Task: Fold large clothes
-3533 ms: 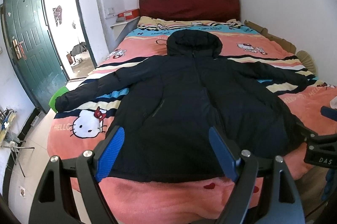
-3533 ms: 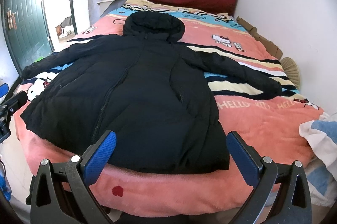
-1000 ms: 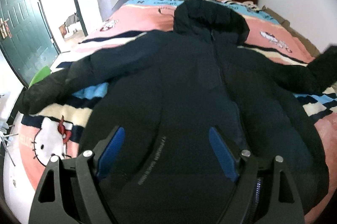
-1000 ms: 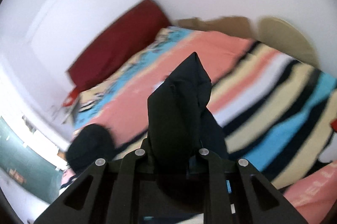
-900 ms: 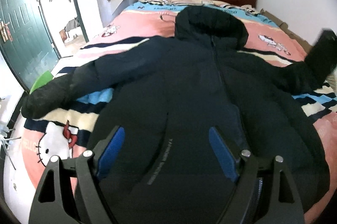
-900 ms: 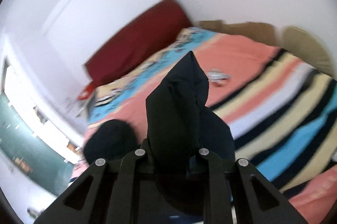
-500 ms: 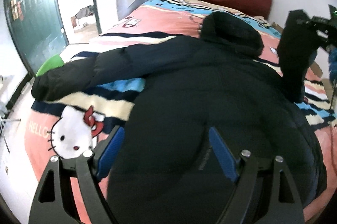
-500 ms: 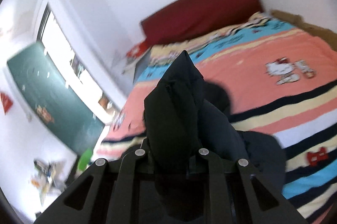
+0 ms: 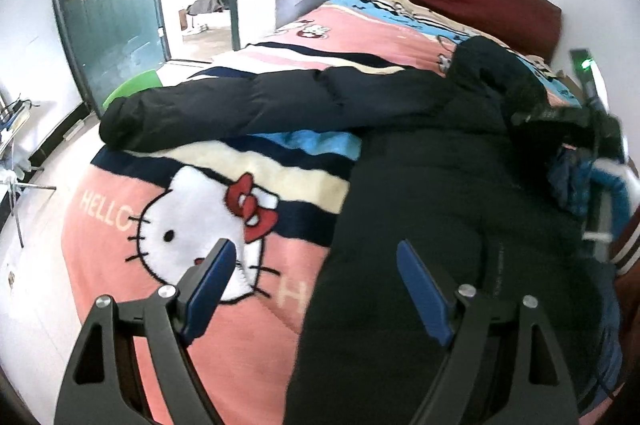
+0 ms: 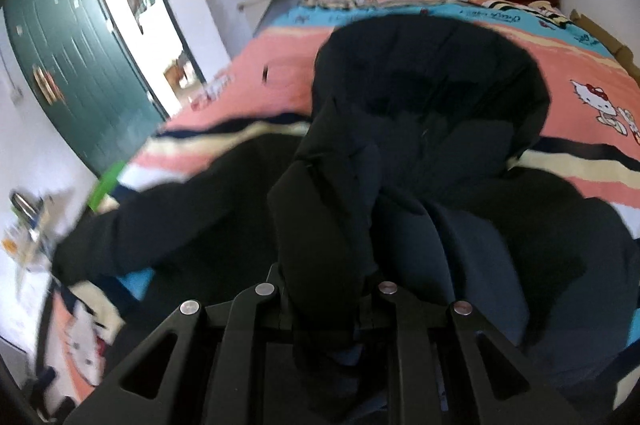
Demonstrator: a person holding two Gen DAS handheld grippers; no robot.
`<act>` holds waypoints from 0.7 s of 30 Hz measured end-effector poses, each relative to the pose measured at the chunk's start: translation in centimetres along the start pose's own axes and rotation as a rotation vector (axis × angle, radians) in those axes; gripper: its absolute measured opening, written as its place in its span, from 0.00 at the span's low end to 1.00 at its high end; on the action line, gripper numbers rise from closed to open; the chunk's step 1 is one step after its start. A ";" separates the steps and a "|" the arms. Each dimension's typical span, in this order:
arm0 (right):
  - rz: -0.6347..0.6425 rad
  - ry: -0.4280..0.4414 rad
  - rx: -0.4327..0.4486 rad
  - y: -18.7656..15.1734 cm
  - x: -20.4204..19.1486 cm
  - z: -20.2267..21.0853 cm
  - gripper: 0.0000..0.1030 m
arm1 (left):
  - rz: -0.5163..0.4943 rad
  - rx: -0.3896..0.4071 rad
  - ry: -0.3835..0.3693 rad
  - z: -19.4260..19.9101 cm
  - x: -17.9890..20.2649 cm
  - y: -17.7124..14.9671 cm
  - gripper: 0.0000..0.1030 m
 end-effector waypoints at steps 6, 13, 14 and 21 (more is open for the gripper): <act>0.088 -0.084 -0.087 -3.2 -1.8 -4.5 0.21 | 0.031 0.025 0.012 0.2 -1.3 0.0 0.80; 0.118 -0.093 -0.067 -3.2 -3.2 -4.7 0.24 | 0.049 0.039 0.004 1.5 -2.5 1.0 0.80; 0.122 -0.099 -0.064 -3.0 -3.5 -4.7 0.24 | 0.053 0.039 0.005 1.5 -2.7 1.1 0.80; 0.176 -0.152 -0.093 -3.6 -4.6 -6.4 0.42 | 0.079 0.035 0.036 2.3 -4.9 0.8 0.80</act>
Point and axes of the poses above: each gripper's, at about its wrist camera, not at the fingertips, and z roughly against the way its jaws point, x to its right, y to its top, the point moved 6 cm from there along -z, roughly the way its jaws point, and after that the axes turned 8 degrees about -z, right-handed, at the moved point
